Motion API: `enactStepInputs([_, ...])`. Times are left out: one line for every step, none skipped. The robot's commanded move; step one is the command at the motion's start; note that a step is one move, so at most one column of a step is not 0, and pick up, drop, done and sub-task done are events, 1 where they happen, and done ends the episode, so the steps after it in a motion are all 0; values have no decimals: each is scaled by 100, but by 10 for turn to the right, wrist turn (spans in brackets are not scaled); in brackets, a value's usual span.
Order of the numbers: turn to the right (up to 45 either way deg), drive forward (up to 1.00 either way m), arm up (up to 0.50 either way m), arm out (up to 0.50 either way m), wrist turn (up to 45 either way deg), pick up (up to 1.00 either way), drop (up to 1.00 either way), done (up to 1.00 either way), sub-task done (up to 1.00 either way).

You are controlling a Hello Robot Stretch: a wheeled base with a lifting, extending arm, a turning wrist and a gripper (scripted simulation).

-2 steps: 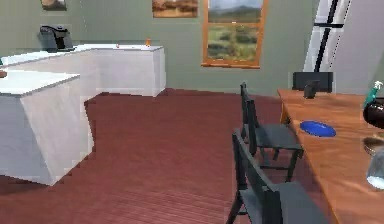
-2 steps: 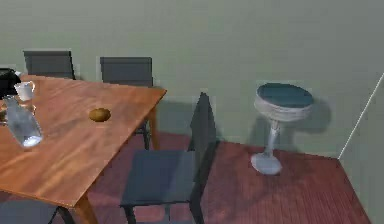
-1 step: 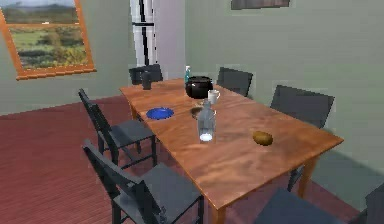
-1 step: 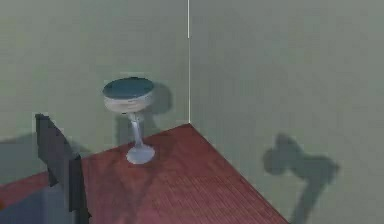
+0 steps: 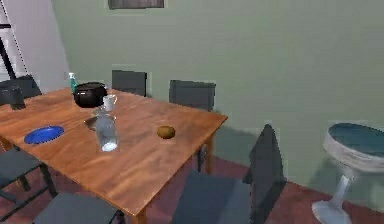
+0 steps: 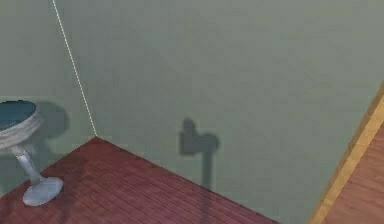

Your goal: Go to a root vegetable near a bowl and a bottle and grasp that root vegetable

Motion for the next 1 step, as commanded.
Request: enactStepInputs([0, 10, 0, 0, 0, 0, 0, 0, 0])
